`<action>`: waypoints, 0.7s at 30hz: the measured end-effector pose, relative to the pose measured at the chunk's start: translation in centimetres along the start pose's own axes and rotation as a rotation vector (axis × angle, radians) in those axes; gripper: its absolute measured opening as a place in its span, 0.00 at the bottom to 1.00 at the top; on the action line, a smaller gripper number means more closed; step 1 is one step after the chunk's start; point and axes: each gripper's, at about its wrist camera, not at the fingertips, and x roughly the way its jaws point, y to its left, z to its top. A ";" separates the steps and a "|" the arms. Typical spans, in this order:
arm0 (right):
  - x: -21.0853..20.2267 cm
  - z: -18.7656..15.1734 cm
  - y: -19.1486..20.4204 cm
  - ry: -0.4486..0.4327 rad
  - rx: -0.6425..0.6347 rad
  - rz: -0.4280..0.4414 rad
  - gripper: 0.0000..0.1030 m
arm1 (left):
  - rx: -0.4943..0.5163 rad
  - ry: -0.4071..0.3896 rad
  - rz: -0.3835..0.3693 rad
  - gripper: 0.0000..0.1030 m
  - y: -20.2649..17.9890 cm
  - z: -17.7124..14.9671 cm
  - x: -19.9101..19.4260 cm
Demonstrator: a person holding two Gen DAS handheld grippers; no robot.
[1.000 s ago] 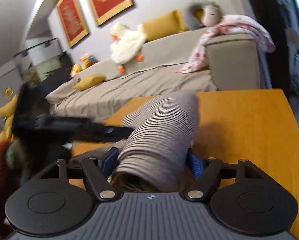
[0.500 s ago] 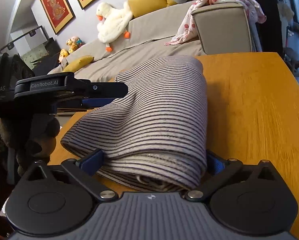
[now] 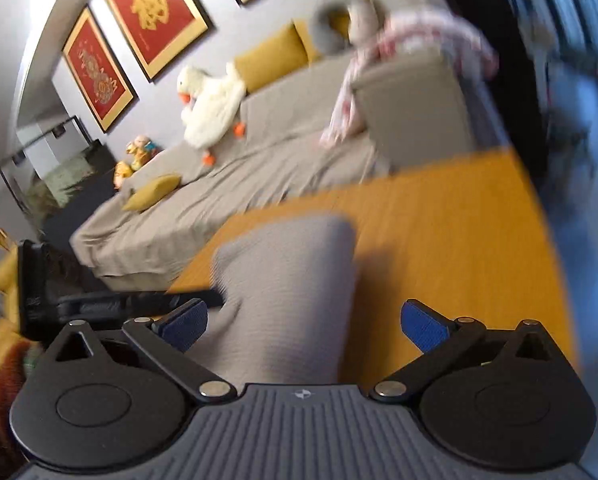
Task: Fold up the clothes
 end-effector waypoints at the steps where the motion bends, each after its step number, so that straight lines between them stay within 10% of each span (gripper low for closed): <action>1: 0.2 0.6 0.0 -0.008 -0.015 -0.016 0.99 | -0.001 -0.003 0.004 0.76 -0.1 0.0 0.0; 7: 3.0 3.2 0.4 0.009 -0.092 -0.063 0.76 | 0.035 -0.032 0.135 0.81 -1.4 -0.2 -1.6; 21: 13.2 4.7 -3.4 0.235 0.137 0.042 0.88 | -0.013 0.032 0.064 0.62 -0.1 0.6 0.6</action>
